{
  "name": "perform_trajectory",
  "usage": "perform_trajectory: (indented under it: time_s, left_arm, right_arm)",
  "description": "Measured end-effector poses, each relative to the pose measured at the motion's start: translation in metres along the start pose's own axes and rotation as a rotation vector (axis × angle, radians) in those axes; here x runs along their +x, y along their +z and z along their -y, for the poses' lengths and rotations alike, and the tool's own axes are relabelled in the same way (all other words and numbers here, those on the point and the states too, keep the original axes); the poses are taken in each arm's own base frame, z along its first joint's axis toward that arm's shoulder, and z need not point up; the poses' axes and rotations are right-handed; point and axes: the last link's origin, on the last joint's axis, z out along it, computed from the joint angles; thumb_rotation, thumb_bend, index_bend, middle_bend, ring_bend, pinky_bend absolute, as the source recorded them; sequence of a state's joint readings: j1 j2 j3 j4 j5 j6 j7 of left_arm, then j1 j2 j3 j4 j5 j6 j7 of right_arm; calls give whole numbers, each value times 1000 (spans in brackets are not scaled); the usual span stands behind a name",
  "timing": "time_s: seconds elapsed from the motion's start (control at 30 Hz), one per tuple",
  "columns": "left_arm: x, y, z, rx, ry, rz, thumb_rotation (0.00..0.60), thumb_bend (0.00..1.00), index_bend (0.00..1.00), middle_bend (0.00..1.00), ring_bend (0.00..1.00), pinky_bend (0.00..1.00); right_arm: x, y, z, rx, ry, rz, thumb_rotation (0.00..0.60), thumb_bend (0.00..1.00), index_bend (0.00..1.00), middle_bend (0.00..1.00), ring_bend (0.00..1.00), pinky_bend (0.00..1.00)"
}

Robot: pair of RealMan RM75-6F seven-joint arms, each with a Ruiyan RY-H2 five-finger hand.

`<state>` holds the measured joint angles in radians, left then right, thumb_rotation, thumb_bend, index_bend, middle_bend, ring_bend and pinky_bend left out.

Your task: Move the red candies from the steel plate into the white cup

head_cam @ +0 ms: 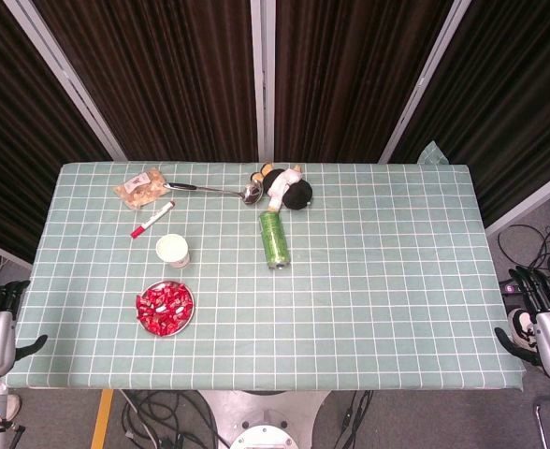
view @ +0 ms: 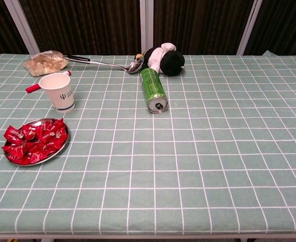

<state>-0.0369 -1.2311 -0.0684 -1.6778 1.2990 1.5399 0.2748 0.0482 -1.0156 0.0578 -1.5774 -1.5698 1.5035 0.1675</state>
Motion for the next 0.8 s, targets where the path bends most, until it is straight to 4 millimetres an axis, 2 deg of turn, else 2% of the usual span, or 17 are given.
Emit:
perform_trajectory:
  time_s: [0.2, 0.37, 0.47, 0.57, 0.8]
  left_arm:
    - [1, 3, -2, -20, 2, 0, 600, 59, 235, 260, 173, 195]
    - [3, 10, -9, -71, -2, 7, 600, 88, 279, 284, 173, 199]
    - [3, 18, -17, -123, 4, 22, 600, 116, 283, 296, 183, 251]
    - [0, 28, -27, -191, 12, 55, 600, 135, 291, 300, 195, 305]
    - [-13, 54, -66, -423, 18, 170, 600, 157, 298, 301, 195, 311]
  right_arm:
    - [0, 1, 0, -8, 6, -6, 600, 193, 28, 56, 0, 101]
    - [3, 0, -3, -15, 9, -26, 600, 192, 19, 56, 0, 100]
    - [4, 0, -4, -15, 6, -32, 600, 192, 19, 56, 0, 101]
    - [5, 0, -4, -16, 5, -32, 600, 192, 19, 56, 0, 101]
    - [4, 0, -4, -29, 1, -20, 600, 193, 19, 56, 0, 101]
